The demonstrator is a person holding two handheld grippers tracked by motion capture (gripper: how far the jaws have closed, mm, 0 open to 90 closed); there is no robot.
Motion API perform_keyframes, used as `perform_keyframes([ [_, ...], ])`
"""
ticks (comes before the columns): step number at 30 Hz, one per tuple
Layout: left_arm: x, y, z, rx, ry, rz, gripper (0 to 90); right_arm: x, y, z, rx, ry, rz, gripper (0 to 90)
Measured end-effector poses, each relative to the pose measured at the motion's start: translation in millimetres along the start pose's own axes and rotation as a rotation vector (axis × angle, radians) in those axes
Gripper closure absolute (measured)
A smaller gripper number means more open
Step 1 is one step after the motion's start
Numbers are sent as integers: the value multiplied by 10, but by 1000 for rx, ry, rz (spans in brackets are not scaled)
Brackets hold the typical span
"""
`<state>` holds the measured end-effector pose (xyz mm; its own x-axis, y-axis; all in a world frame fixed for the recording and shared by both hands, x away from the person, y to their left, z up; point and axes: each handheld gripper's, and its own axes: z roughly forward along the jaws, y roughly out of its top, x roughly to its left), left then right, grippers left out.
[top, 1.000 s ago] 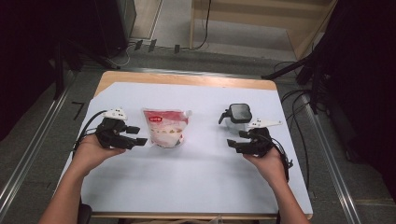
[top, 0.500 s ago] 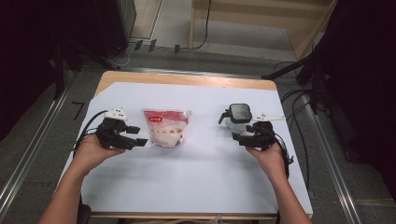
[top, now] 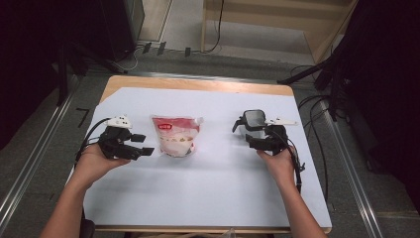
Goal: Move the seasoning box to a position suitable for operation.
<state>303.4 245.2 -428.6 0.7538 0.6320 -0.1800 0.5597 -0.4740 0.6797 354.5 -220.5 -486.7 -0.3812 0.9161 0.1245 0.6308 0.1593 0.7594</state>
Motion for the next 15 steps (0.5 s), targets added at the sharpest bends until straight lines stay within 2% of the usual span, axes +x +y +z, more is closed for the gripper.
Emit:
perform_keyframes([
  [4, -2, 27, -12, -29, -29, -14, 364, -8, 8, 104, -29, -26, 38, 134],
  [6, -7, 43, -12, -44, -52, -24, 363, -6, 0, 141, -37, -33, 35, 134],
  [8, -12, 53, -16, -41, -59, -12, 362, 10, -2, 167, -47, -41, 42, 132],
  [12, -30, 52, -15, -31, -50, 2, 360, 44, 7, 221, -69, -68, 52, 125],
  [15, -25, 47, -27, -30, -45, -2, 360, 44, 2, 262, -99, -56, 71, 74],
])
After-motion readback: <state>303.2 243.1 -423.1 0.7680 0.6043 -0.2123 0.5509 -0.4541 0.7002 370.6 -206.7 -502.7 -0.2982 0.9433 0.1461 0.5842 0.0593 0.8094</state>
